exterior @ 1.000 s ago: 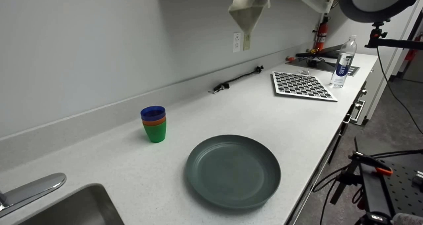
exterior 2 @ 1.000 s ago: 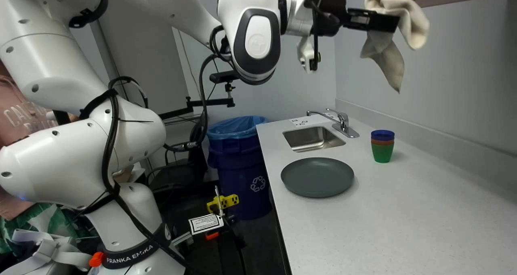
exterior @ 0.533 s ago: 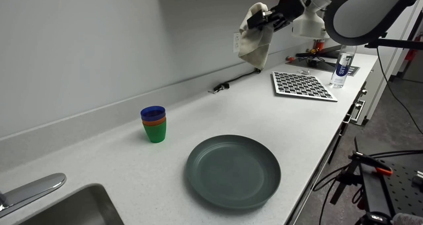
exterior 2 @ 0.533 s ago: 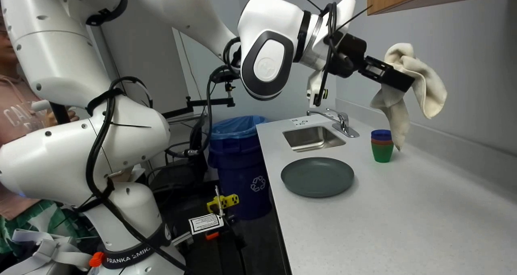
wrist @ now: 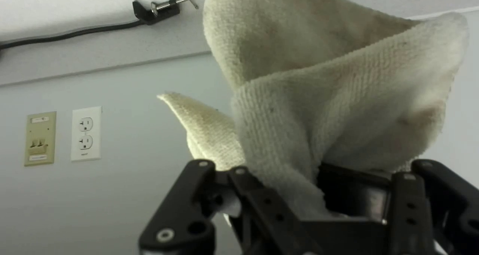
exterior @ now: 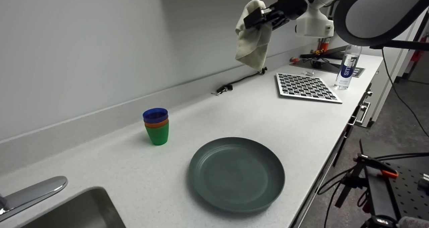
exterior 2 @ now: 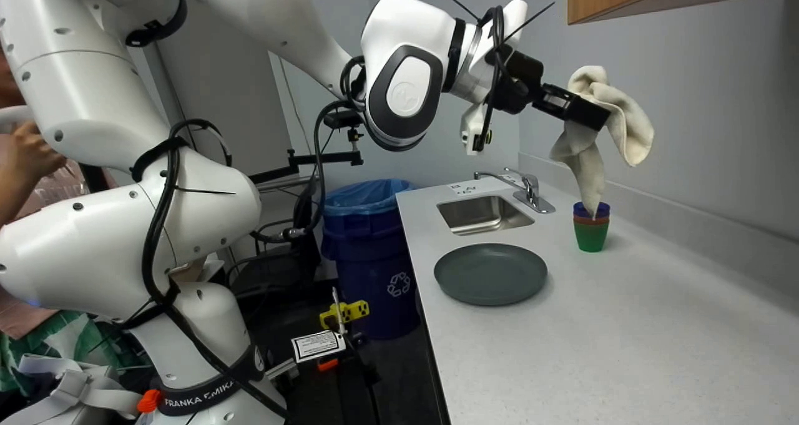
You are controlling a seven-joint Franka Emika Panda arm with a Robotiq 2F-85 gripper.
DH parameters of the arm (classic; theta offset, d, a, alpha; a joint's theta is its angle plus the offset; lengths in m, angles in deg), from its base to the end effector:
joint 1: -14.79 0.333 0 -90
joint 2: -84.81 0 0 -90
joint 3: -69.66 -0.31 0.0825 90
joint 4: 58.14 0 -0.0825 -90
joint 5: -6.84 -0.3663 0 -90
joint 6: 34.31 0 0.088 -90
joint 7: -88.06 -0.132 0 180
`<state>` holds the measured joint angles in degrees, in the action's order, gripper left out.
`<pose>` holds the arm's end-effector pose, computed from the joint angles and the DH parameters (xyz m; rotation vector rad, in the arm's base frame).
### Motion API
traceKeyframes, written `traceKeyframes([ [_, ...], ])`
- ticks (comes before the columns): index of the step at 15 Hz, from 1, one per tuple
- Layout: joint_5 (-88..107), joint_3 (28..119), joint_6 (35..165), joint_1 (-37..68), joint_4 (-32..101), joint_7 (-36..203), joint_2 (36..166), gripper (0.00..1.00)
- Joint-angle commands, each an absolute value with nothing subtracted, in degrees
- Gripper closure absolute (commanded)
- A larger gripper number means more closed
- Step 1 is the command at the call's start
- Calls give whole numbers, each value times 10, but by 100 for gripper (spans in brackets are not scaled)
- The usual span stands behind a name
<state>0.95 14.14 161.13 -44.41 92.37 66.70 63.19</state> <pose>0.4774 -0.0263 0.4390 2.5749 -0.5420 1.5027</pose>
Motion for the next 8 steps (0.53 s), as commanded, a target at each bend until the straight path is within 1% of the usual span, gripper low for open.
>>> traceKeyframes([
  [1,21,218,1571,-362,935,677,573,100],
  [5,14,275,1593,-308,945,679,528,100],
  [8,9,293,1614,-296,950,674,505,100],
])
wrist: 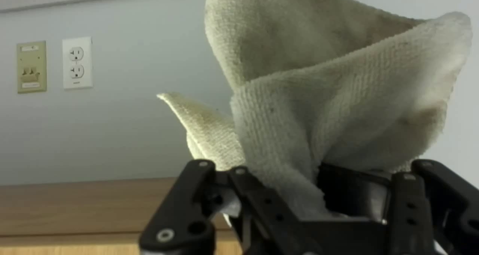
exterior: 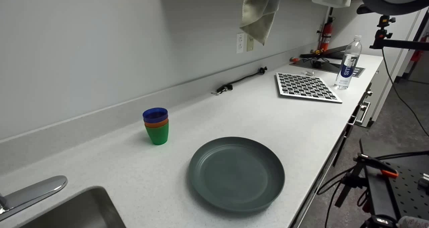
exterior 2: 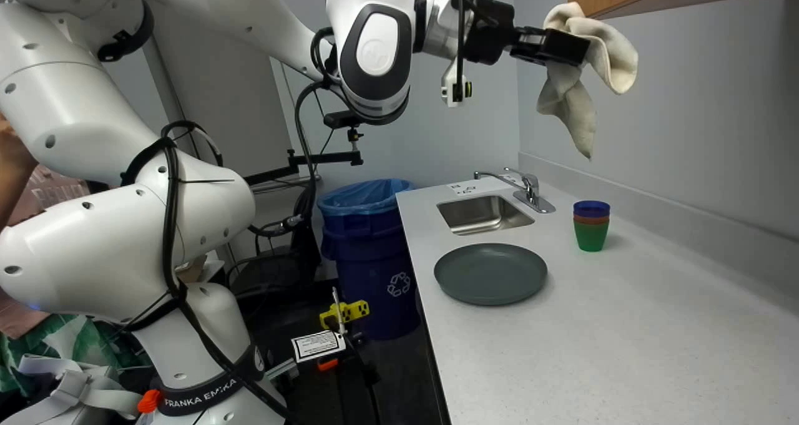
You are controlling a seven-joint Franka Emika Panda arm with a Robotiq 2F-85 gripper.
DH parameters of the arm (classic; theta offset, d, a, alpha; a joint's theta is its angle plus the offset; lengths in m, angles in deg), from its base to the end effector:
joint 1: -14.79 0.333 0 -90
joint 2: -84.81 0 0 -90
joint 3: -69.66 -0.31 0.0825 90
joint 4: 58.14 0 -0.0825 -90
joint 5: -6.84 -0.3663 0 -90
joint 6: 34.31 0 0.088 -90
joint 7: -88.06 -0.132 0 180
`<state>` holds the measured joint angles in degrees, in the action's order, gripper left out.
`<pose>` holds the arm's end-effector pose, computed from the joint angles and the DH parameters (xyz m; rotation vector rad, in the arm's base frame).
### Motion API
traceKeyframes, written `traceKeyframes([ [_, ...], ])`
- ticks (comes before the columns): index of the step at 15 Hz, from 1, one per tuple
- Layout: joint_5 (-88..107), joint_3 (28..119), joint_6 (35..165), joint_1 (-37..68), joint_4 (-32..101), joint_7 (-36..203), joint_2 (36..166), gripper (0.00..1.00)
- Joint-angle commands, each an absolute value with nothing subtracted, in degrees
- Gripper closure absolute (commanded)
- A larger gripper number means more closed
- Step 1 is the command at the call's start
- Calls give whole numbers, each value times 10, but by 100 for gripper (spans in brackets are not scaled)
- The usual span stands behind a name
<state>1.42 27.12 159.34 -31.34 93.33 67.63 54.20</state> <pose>0.4506 -0.0089 0.5083 2.4539 -0.4602 1.6618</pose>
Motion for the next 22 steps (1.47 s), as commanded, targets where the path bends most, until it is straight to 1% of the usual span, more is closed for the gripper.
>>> traceKeyframes([
  [1,9,298,1622,-292,950,673,503,100],
  [4,4,299,1668,-293,951,667,501,100],
  [11,-22,276,1846,-317,945,641,525,100],
  [17,-110,234,1968,-345,934,630,549,100],
  [18,-179,281,1995,-254,927,726,602,100],
  [19,-197,287,2010,-240,926,735,612,100],
  [22,-222,358,2023,-134,927,777,647,100],
])
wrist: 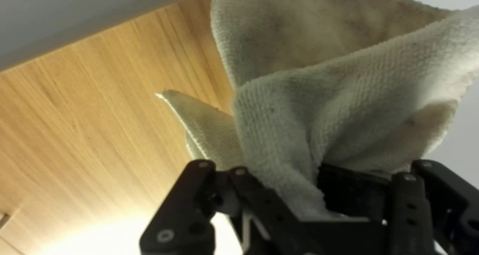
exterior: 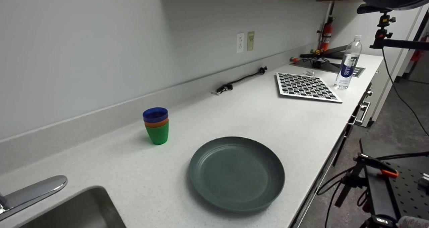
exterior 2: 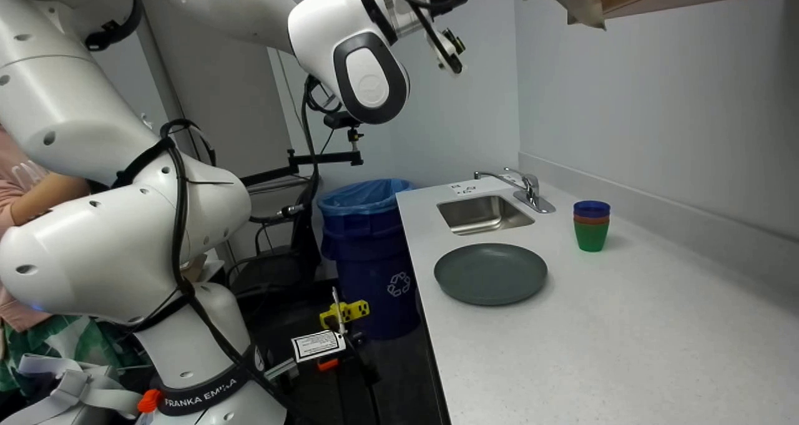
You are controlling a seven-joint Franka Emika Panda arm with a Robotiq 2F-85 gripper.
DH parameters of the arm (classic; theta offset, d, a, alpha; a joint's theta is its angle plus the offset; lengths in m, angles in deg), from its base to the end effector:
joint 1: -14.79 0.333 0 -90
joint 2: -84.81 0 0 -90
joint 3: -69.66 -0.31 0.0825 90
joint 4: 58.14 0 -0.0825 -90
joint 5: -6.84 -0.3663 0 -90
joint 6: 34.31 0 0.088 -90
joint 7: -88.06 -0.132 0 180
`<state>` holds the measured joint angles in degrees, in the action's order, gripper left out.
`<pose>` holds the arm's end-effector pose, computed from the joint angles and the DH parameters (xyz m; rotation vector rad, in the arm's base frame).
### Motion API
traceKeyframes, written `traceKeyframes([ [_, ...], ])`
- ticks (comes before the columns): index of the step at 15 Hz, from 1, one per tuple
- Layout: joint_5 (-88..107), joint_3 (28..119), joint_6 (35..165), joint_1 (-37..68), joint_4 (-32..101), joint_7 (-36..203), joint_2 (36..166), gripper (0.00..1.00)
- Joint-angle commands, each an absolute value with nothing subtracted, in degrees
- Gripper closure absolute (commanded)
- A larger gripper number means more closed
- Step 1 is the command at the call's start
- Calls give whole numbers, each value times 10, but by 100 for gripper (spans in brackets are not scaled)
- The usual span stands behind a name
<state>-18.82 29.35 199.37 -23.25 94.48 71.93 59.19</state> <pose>0.3986 -0.0051 0.5759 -1.8409 0.6288 -2.4508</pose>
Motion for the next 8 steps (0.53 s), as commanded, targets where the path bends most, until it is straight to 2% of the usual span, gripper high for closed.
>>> traceKeyframes([
  [1,-226,387,2021,-96,929,787,655,100],
  [3,-230,446,2004,-23,933,800,662,100],
  [4,-230,380,1953,-109,842,806,703,100],
  [8,-274,358,1889,-133,733,890,780,100],
])
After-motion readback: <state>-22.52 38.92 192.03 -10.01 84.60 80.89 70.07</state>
